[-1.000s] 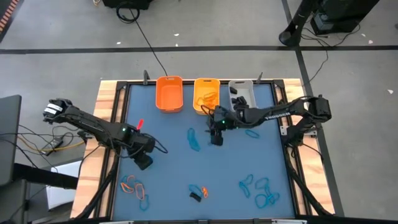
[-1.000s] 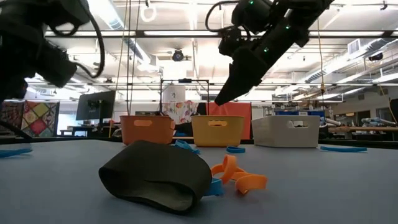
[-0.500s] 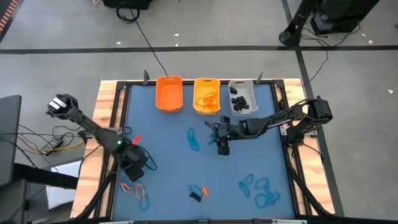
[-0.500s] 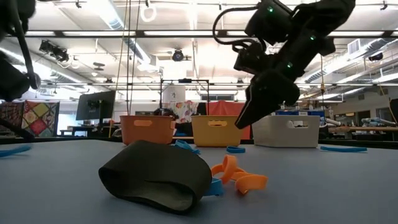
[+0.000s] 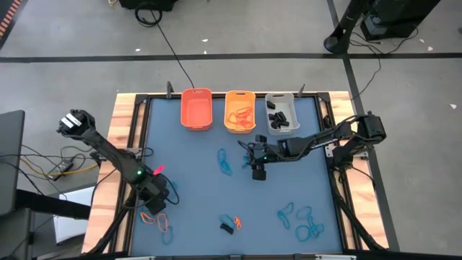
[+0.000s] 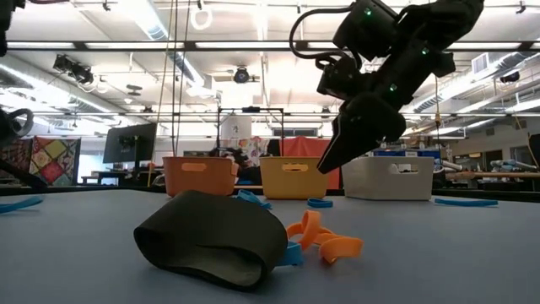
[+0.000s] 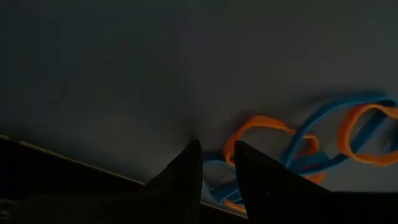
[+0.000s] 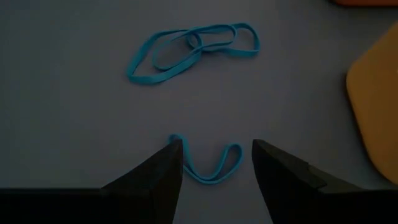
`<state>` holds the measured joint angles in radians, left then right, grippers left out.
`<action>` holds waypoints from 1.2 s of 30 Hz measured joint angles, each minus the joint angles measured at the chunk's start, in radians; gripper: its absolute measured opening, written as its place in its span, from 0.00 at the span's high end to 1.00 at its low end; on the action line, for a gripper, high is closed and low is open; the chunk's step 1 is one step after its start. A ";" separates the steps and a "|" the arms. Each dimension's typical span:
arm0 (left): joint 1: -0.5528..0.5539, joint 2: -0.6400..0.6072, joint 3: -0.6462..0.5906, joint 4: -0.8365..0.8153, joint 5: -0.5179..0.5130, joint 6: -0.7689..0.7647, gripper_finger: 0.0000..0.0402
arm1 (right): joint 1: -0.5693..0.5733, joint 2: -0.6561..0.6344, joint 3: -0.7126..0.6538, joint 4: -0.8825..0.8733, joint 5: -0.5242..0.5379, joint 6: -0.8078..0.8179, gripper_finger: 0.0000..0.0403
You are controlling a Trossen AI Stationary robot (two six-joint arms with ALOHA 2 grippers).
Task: Sort rubber bands into baskets
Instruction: Put the orange rubber band into the yellow bin
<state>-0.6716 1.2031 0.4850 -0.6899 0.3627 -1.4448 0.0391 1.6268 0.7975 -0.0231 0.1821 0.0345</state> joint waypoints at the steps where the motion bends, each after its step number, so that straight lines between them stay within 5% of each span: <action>1: -0.004 0.008 0.000 0.013 0.004 0.000 0.76 | 0.000 0.000 0.000 0.000 -0.001 0.000 0.49; 12: -0.012 0.046 0.000 0.090 0.021 -0.001 0.77 | 0.000 0.000 0.000 0.000 -0.023 -0.001 0.49; 16: -0.010 0.046 0.004 0.098 0.016 0.000 0.85 | 0.001 0.000 0.000 0.000 -0.025 -0.001 0.49; 20: -0.010 0.040 0.013 0.183 -0.064 0.015 0.98 | 0.000 0.000 0.000 0.010 -0.040 0.019 0.49; 27: -0.007 0.039 0.014 0.282 -0.227 0.057 0.99 | 0.014 0.008 -0.008 0.193 -0.275 0.105 0.49; 36: 0.084 0.039 0.014 0.352 -0.406 0.138 0.99 | 0.064 0.008 -0.100 0.504 -0.310 0.156 0.49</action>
<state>-0.5881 1.2419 0.4988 -0.3377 -0.0432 -1.3065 0.1035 1.6344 0.6977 0.4807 -0.1283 0.1910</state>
